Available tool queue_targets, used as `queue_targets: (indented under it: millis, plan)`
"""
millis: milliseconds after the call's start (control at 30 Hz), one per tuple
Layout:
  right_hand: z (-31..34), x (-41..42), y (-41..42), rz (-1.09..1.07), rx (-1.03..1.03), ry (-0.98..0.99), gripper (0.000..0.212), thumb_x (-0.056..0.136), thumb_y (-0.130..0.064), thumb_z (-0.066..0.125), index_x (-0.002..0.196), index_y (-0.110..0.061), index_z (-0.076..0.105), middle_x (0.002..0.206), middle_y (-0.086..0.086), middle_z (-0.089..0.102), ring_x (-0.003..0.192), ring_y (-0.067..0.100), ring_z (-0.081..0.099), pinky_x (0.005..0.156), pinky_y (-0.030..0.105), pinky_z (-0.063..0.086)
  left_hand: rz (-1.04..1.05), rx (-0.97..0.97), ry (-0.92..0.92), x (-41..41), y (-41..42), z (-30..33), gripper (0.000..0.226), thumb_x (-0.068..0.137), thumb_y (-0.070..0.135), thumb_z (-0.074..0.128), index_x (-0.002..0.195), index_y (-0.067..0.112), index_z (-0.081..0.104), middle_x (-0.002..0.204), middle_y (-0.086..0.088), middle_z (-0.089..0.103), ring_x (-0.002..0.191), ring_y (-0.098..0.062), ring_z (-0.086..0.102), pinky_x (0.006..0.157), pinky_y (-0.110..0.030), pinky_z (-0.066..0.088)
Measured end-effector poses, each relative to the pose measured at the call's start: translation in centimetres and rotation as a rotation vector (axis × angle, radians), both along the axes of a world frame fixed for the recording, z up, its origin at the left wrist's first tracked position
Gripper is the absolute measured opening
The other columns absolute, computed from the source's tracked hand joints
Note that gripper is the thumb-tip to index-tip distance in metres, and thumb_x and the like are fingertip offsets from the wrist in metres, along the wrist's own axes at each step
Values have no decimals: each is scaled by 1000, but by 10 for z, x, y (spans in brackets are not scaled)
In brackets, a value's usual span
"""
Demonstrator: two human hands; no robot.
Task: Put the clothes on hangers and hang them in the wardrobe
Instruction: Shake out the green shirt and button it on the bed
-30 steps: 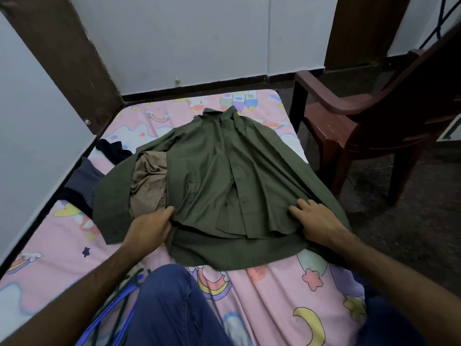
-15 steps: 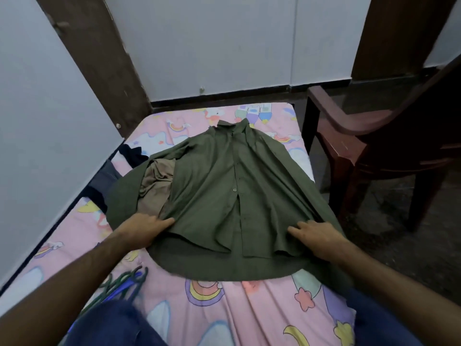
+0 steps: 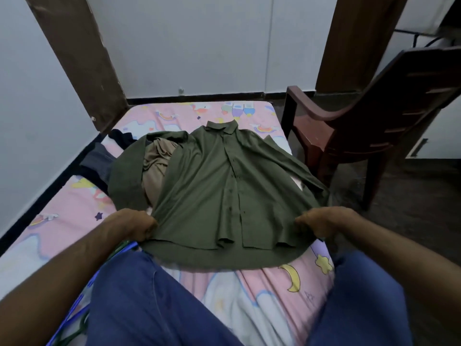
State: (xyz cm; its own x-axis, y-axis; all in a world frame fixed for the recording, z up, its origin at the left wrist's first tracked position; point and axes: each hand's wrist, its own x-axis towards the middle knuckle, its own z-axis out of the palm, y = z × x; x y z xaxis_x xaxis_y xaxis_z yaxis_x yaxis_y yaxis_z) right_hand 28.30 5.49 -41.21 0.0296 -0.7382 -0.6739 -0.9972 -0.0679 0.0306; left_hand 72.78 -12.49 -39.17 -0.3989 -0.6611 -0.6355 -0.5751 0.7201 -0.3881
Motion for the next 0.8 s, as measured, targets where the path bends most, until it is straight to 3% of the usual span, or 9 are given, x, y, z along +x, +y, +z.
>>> queue_targets:
  millis: [67,133,200,267,367,500,600,700,800]
  plan:
    - [4,18,-2,-22,-105,12,42,95,-19,53,137,-23,49,133,7,53,107,25,56,89,41,49,-75,-80,23,-11,2,-1,40,92,38,52,125,17,59,132,-7,59,118,-27,60,91,-36,48]
    - [0,36,-3,-11,-405,16,38,91,-32,54,127,-23,49,126,4,48,112,28,53,92,43,46,-210,-191,211,-29,7,-7,43,91,50,51,123,21,54,128,-2,55,118,-23,59,89,-37,47]
    - [-17,62,-3,44,-616,-76,38,89,-35,55,124,-19,50,122,5,47,108,27,51,89,42,44,-238,-137,408,-51,19,-24,53,89,59,51,125,20,48,128,-2,51,119,-24,55,91,-39,45]
    - [-38,95,-3,91,-609,-144,43,91,-41,57,126,-16,51,123,7,49,108,28,51,90,41,44,-234,-73,484,-77,38,-48,65,87,66,51,131,18,43,132,-4,49,121,-26,53,95,-40,42]
    - [-79,122,-7,8,-549,-60,53,90,-49,58,127,-13,49,127,11,48,111,32,51,88,42,45,-96,-54,571,-106,63,-86,74,87,67,52,137,15,38,134,-7,49,120,-29,53,96,-42,41]
    - [-108,127,-9,-54,-667,-20,34,80,-36,59,105,-12,59,106,12,55,90,35,59,62,43,51,-67,-229,603,-124,72,-111,62,90,58,48,134,16,40,130,-7,50,114,-29,52,90,-42,41]
    - [-109,118,-13,-196,-728,-148,29,88,-25,54,116,-17,58,112,7,56,98,31,57,74,42,50,51,-184,687,-128,70,-113,61,89,60,46,133,17,40,131,-5,49,116,-28,52,91,-41,40]
    - [-93,105,-15,-350,-778,-451,21,93,-20,53,112,-20,62,109,1,58,104,22,58,85,40,50,60,-170,783,-129,69,-111,62,89,59,46,134,18,39,130,-3,52,116,-25,53,91,-40,40]
    - [-73,105,-6,-63,-645,-455,16,91,-24,55,107,-22,61,105,-1,59,98,19,58,76,34,46,-14,-177,758,-126,69,-113,62,89,50,51,141,18,36,135,-3,51,117,-25,53,92,-40,39]
